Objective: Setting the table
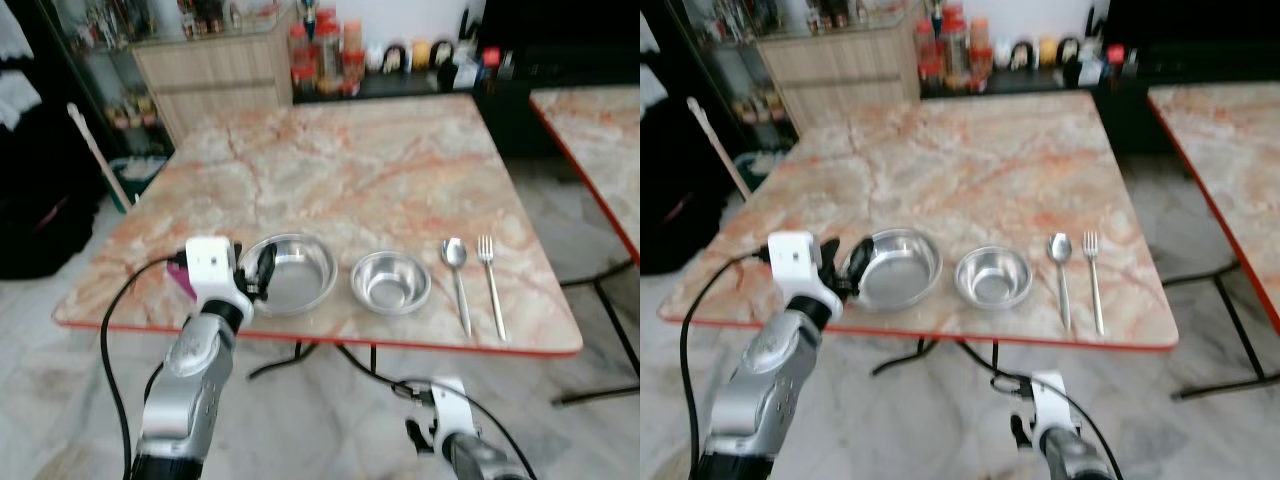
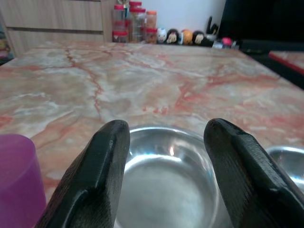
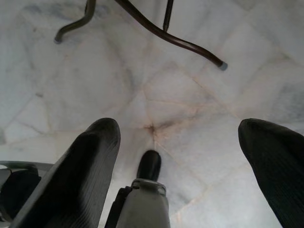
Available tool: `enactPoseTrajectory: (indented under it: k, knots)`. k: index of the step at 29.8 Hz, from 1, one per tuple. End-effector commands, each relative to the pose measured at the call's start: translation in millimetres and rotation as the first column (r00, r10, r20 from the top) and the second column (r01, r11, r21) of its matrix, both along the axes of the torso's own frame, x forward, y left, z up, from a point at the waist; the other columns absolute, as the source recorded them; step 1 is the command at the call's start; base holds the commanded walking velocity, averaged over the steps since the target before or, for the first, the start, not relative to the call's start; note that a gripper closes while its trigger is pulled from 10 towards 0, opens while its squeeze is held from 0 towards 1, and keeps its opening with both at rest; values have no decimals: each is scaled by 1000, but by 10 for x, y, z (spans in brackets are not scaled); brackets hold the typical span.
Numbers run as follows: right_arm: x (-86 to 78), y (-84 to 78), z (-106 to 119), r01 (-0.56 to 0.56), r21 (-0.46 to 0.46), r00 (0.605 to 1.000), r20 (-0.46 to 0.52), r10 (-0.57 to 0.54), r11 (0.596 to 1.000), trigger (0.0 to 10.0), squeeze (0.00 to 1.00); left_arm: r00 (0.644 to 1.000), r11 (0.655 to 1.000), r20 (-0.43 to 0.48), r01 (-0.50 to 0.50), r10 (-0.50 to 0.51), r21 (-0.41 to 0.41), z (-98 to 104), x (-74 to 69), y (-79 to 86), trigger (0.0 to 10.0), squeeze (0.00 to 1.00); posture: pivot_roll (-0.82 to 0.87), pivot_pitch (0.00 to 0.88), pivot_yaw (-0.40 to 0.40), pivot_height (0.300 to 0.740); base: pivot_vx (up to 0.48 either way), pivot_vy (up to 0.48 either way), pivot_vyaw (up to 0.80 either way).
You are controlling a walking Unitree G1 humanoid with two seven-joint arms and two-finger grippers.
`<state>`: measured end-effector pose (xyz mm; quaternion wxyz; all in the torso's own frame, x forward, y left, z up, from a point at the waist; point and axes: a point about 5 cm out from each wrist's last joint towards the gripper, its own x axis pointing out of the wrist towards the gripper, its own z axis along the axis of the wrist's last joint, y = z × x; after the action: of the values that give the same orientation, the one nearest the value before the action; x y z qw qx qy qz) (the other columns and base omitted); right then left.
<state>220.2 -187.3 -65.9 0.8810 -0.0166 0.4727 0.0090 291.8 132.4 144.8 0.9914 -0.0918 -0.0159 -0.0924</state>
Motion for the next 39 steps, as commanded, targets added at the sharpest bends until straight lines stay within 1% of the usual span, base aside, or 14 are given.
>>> enactPoseTrajectory:
  k: [1, 3, 5, 7, 10, 13, 16, 22, 28, 31, 34, 35, 37, 39]
  knots:
    - [22, 59, 6, -13, 10, 1000, 3, 13, 1000, 10000, 0, 998, 999, -44, -33, 34, 19, -50, 13, 83, 10000, 0, -21, 15, 94, 740, 0, 0, 0]
    - [22, 59, 6, -13, 10, 1000, 3, 13, 1000, 10000, 0, 998, 999, -47, -34, 35, 18, -52, 13, 85, 10000, 0, -21, 15, 94, 740, 0, 0, 0]
    - [22, 59, 6, -15, 10, 1000, 3, 15, 1000, 10000, 0, 981, 995, -171, -95, 91, -15, -115, 40, 177, 10000, 0, -21, 15, 94, 740, 0, 0, 0]
    - [22, 59, 6, -16, 10, 1000, 2, 16, 1000, 10000, 0, 961, 991, -244, -131, 127, -3, -123, 48, 221, 10000, 0, -14, 12, 90, 740, 0, 0, 0]
    - [21, 58, 5, -18, 9, 1000, 1, 18, 1000, 10000, 0, 950, 989, -274, -148, 150, 27, -117, 41, 222, 10000, 0, -14, 12, 89, 740, 0, 0, 0]
    - [21, 58, 5, -19, 9, 1000, 1, 19, 1000, 10000, 0, 940, 987, -302, -159, 160, 28, -128, 34, 198, 10000, 0, -14, 12, 89, 740, 0, 0, 0]
    - [22, 60, 6, -21, 9, 1000, 1, 21, 1000, 10000, 0, 923, 988, -357, -155, 144, -2, -158, 45, 125, 10000, 0, -13, 9, 88, 740, 0, 0, 0]
    - [24, 61, 7, -19, 11, 1000, 3, 19, 1000, 10000, 0, 917, 990, -384, -136, 110, -41, -186, 84, 98, 10000, 0, -15, 7, 86, 740, 0, 0, 0]
    - [23, 58, 7, -19, 10, 1000, 3, 19, 1000, 10000, 0, 935, 995, -345, -101, 88, -22, -177, 113, 113, 10000, 0, -19, 7, 85, 740, 0, 0, 0]
    - [20, 51, 6, -19, 8, 1000, 2, 19, 1000, 10000, 0, 931, 994, -355, -106, 92, -20, -220, 113, 145, 10000, 0, -20, 11, 85, 740, 0, 0, 0]
    - [14, 47, 3, -18, 7, 1000, 1, 18, 1000, 10000, 0, 909, 982, -399, -167, 120, -84, -280, 99, 191, 10000, 0, -19, 16, 84, 740, 0, 0, 0]
    - [14, 47, 3, -20, 7, 1000, 0, 20, 1000, 10000, 0, 902, 970, -411, -204, 135, -130, -280, 115, 209, 10000, 0, -19, 16, 84, 740, 0, 0, 0]
    - [14, 47, 3, -20, 7, 1000, 0, 20, 1000, 10000, 0, 898, 963, -417, -223, 143, -150, -280, 128, 218, 10000, 0, -19, 16, 84, 740, 0, 0, 0]
    - [12, 53, 1, -20, 8, 1000, 0, 20, 1000, 10000, 0, 887, 935, -433, -278, 162, -219, -256, 175, 239, 10000, 0, -22, 21, 91, 740, 0, 0, 0]
